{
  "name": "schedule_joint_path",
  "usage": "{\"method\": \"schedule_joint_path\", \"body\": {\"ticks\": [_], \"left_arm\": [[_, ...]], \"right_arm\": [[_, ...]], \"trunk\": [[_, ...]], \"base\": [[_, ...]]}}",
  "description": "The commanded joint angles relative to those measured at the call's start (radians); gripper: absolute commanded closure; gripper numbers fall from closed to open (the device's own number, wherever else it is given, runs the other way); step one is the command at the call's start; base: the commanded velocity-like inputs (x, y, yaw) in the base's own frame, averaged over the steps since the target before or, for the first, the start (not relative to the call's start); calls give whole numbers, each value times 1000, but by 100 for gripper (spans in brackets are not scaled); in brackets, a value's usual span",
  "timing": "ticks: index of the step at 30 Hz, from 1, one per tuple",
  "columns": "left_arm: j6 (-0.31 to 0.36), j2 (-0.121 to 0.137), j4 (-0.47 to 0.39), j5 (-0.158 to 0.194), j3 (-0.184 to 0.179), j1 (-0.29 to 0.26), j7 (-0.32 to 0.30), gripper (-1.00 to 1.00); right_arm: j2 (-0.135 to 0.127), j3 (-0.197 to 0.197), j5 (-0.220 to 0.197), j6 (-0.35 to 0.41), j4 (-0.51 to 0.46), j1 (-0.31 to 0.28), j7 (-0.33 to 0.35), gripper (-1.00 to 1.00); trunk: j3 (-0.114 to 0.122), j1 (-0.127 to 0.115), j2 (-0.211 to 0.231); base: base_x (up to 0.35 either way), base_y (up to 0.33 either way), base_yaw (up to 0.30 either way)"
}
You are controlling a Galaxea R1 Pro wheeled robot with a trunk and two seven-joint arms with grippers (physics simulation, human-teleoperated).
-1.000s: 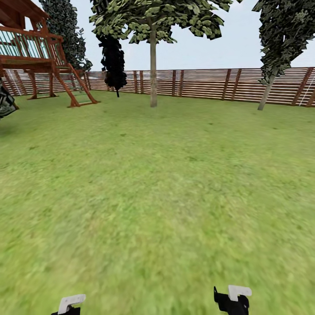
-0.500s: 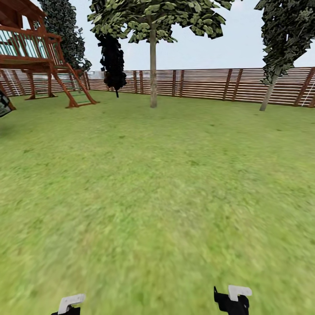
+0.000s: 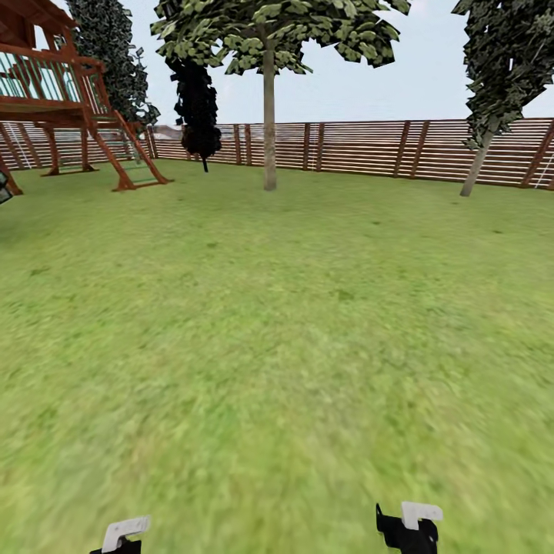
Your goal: In the garden, pick up the pesticide atomizer on the floor and spray pesticide onto both trees until each tree trunk is fully covered.
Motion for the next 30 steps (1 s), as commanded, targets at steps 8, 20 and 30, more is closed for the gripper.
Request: {"method": "schedule_joint_path", "body": {"ticks": [8, 20, 30], "left_arm": [[-3, 0, 1, -8, 9, -1, -4, 100], [-3, 0, 1, -8, 9, -1, -4, 100], [-3, 0, 1, -8, 9, -1, -4, 100]], "right_arm": [[0, -6, 11, -3, 1, -1, -4, -100], [0, -6, 11, -3, 1, -1, -4, -100], [0, -6, 11, -3, 1, -1, -4, -100]], "trunk": [[-1, 0, 0], [-1, 0, 0], [-1, 0, 0]], "base": [[338, 0, 0], [338, 0, 0], [338, 0, 0]]}}
